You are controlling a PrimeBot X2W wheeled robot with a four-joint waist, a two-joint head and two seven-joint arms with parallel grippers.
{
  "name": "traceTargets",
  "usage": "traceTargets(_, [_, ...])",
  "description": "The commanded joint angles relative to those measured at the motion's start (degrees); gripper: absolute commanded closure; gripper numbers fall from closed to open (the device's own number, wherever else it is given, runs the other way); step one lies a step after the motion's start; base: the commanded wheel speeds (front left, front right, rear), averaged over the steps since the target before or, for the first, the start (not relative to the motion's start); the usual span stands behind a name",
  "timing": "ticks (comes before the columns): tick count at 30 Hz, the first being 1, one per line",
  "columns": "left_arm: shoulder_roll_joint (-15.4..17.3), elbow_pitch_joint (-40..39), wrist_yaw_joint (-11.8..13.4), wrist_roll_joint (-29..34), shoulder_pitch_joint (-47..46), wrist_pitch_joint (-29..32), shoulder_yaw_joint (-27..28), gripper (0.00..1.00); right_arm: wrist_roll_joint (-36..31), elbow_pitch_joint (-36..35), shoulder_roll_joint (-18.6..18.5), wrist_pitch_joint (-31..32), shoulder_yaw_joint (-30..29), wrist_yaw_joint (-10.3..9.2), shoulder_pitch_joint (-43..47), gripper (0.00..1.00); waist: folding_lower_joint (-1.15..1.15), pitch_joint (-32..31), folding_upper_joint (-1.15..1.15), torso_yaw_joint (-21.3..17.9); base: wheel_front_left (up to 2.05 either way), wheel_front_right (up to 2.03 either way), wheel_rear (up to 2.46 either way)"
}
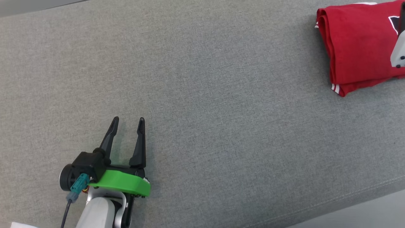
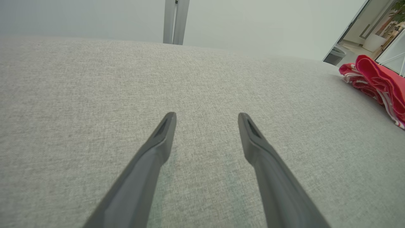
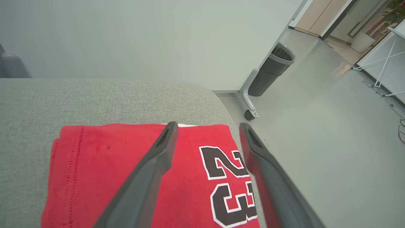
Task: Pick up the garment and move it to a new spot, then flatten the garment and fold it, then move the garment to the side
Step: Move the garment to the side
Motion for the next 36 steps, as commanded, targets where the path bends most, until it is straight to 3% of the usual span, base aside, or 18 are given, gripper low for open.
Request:
traceTargets(1, [0.21,-0.34,-0.1,-0.13,-0.77,-0.15,0.47,0.0,0.91,0.36,0.16,-1.09,0.87,-0.1,-0.67,0.0,0.0,-0.98,0.0,0.16,0.0,0.0,0.0])
traceTargets(12, [-0.32,-1.01,0.59,-1.77,0.25,-0.16,5.15,0.0,5.22,0.95,3.93,-11.71,6.68,-0.1,3.62,0.0,0.0,-9.35,0.0,4.25,0.0,0.0,0.0])
traceTargets(20, [-1.07,0.92,1.41,-2.6,3.35,-0.15,6.47,0.0,5.32,-1.1,10.58,-17.73,5.82,-0.1,13.3,0.0,0.0,-15.08,0.0,7.5,0.0,0.0,0.0])
traceTargets(29, [-1.57,2.81,2.13,-4.44,9.29,-0.15,7.29,0.0,7.19,-10.43,15.58,-18.95,5.08,-0.1,30.51,0.0,0.0,-20.28,0.0,9.47,0.0,0.0,0.0])
traceTargets(36, [-1.8,2.83,2.27,-5.99,13.37,-0.15,7.36,0.0,16.58,-19.68,15.64,-18.98,10.09,-0.1,43.55,0.0,0.0,-22.42,0.0,10.3,0.0,0.0,0.0])
